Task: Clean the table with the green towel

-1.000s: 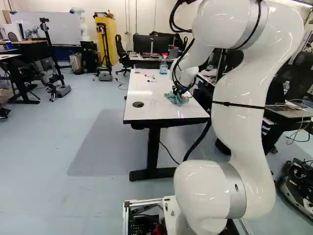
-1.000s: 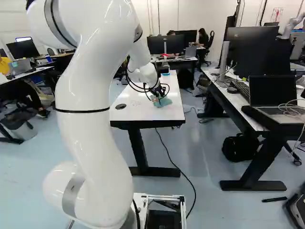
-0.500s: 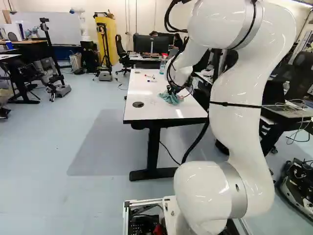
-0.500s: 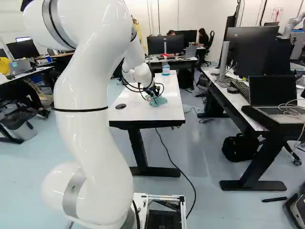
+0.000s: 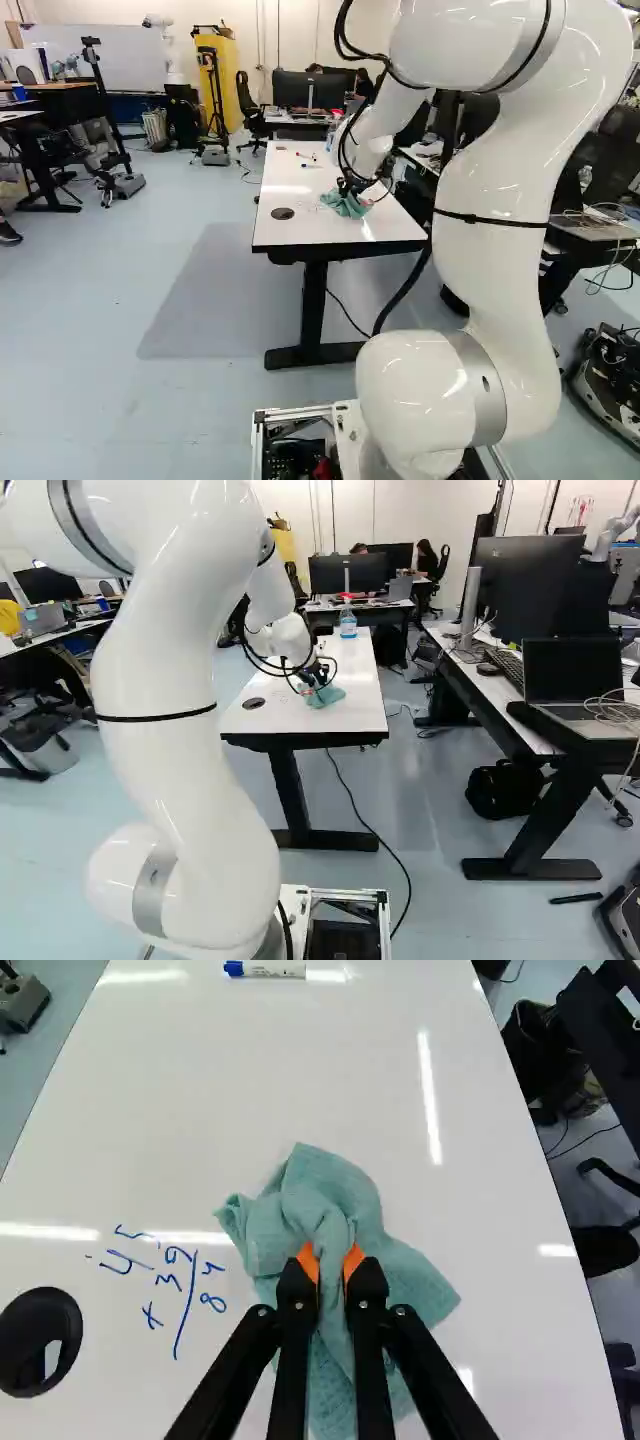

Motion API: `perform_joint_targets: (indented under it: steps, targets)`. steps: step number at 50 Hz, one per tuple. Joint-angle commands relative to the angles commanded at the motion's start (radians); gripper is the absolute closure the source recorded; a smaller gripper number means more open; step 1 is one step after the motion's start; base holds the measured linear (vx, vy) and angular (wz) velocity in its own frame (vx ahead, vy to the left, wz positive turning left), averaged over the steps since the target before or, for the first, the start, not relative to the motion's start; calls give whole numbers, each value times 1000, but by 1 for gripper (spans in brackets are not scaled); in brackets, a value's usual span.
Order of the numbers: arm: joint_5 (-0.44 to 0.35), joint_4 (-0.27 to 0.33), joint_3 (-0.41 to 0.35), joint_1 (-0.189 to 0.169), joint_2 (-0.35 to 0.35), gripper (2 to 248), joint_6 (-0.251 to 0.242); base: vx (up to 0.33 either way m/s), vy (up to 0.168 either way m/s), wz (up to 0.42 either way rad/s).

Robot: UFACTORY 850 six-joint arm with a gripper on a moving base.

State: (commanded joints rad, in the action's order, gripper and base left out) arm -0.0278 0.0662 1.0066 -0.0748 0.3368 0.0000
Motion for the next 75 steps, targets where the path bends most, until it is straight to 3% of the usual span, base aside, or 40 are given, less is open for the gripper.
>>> perform_joint_targets:
  steps: [15, 40, 57, 75]
  targets:
    - [0, 0, -64, -20, -52, 204, 0, 0, 0, 0]
    - [0, 0, -64, -96, -53, 204, 0, 0, 0, 0]
    - [0, 0, -2, -129, -1, 204, 0, 0, 0, 0]
    - [0, 0, 92, -126, 74, 204, 0, 0, 0, 0]
